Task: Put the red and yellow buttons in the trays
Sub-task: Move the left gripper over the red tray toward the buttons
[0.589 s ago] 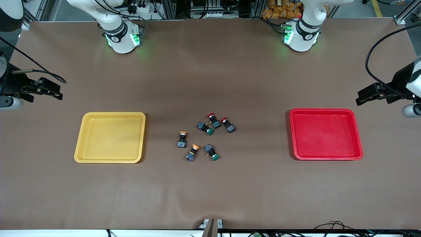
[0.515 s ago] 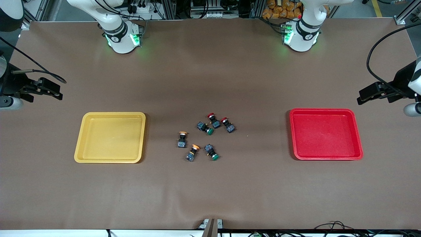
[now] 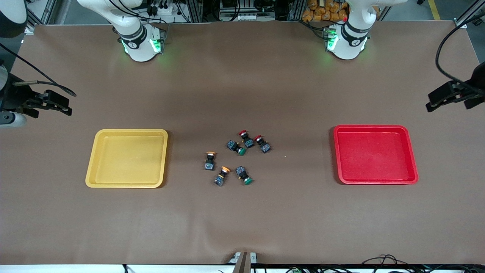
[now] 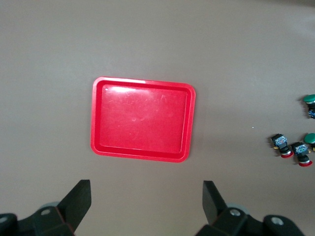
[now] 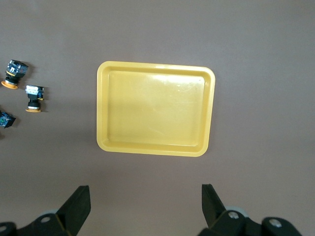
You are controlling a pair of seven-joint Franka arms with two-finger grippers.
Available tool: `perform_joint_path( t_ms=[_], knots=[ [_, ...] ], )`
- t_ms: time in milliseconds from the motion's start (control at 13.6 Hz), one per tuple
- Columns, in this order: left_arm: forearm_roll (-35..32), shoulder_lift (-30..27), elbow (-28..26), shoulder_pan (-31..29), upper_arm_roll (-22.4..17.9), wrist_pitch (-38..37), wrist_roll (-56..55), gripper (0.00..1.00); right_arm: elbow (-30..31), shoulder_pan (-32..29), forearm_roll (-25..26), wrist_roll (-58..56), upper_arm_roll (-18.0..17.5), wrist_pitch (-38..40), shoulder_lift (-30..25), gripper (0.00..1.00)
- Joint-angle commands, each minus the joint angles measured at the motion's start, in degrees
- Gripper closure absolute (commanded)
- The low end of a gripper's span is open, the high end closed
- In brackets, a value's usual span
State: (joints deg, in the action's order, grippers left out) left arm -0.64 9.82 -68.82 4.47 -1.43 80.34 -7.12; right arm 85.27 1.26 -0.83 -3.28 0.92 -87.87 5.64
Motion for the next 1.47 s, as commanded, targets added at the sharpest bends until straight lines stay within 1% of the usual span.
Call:
perform_joint_path(
  t_ms=[0,74,147,221,294,589,809,957,1251,1398],
  knots=[
    [-1.2,-0.86,-0.79,0.62,0.29,-0.89,-0.26,0.0,-0.1,-0.56,0.92,-0.41,-0.39,-0.11,0.51,0.0],
    [-1.2,-0.68,-0.88,0.54,0.55,-0.89,-2.44,0.0,-0.1,-0.56,0.92,-0.33,-0.39,-0.11,0.51,0.0],
    [-1.12,-0.6,-0.96,-0.16,2.47,-0.89,-5.94,0.0,-0.1,-0.56,0.92,-0.32,-0.39,-0.11,0.51,0.0],
    [-1.2,-0.16,-1.05,-0.17,3.45,-0.89,-6.85,0.0,-0.1,-0.56,0.92,-0.32,-0.48,-0.11,0.51,0.0],
    [-1.2,0.11,-1.05,0.18,3.46,-0.89,-7.81,0.0,-0.1,-0.56,0.92,-0.32,-0.48,-0.11,0.51,0.0],
    [-0.68,4.75,-0.96,0.8,3.72,-0.27,-9.58,0.0,-0.1,-0.56,1.01,-0.32,-0.39,-0.2,0.87,0.0],
    [0.46,8.89,-0.96,1.59,3.72,2.36,-10.71,0.0,-0.19,-0.56,2.41,-0.41,-0.48,-0.29,3.49,0.0],
    [1.08,11.7,-0.96,1.94,3.72,4.47,-14.31,0.0,-0.27,-0.03,2.94,-0.33,-0.48,-0.29,3.68,0.0],
    [1.08,17.76,-0.96,5.71,3.72,6.23,-20.91,0.0,-0.36,-0.3,2.41,0.29,-0.48,-0.2,3.59,0.0],
    [1.34,20.31,-0.96,7.65,3.81,8.6,-22.93,0.0,-0.36,-0.38,1.97,0.38,-0.48,-0.29,3.68,0.0]
  ],
)
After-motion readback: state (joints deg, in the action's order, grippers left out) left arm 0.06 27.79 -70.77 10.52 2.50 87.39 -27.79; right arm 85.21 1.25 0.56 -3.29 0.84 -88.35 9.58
